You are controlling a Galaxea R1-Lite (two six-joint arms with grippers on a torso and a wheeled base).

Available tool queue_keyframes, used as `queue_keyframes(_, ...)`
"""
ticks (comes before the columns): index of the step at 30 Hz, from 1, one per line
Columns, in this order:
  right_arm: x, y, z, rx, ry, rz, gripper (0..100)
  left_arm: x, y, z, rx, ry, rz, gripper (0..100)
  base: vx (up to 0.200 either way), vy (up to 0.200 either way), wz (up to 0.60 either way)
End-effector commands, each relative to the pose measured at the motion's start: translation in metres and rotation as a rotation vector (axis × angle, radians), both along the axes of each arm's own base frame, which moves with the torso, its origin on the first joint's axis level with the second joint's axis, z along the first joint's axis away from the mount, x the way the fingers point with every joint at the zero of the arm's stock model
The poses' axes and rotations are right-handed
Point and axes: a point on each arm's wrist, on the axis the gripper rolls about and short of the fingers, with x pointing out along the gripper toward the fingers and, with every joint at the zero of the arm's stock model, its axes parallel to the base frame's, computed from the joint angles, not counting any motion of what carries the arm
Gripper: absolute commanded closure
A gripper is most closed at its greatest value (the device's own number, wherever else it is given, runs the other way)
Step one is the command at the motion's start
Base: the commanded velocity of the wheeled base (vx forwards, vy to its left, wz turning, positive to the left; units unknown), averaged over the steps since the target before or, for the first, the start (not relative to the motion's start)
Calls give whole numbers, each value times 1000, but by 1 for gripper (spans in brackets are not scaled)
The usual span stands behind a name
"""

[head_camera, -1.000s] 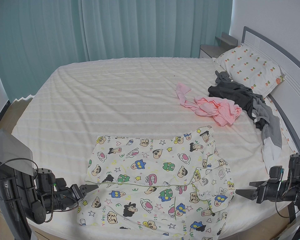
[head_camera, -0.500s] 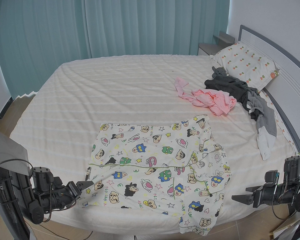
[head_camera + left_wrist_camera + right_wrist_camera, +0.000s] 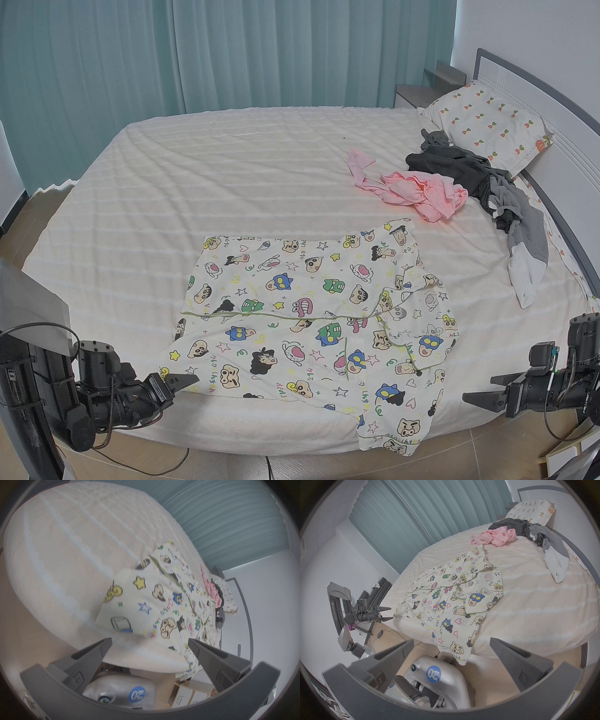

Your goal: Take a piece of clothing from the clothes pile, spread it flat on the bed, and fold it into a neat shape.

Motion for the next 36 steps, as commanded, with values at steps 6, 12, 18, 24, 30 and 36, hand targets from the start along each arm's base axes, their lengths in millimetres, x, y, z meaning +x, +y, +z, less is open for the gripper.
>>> queue_keyframes(6, 0, 0, 1, 1, -6, 1, 0, -2, -27, -2, -16, 50, 55, 0, 0, 0, 0)
queue_keyframes(12, 0, 0, 2, 2, -11, 1, 0, 6, -55, -17, 17, 63, 208, 0, 0, 0, 0)
queue_keyframes(18, 0, 0, 1, 1, -8, 1, 0, 21, -62, -25, 23, 31, 317, 0, 0, 0, 0)
queue_keyframes(24, 0, 0, 1, 1, -7, 3, 0, 32, -62, -27, 21, -8, 393, 0, 0, 0, 0)
queue_keyframes(30, -1, 2, 0, 0, -4, 16, 0, 38, -63, -29, 43, -51, 450, 0, 0, 0, 0)
queue_keyframes(36, -2, 3, 0, 2, -3, 21, 0, 42, -62, -29, 21, -104, 463, 100, 0, 0, 0)
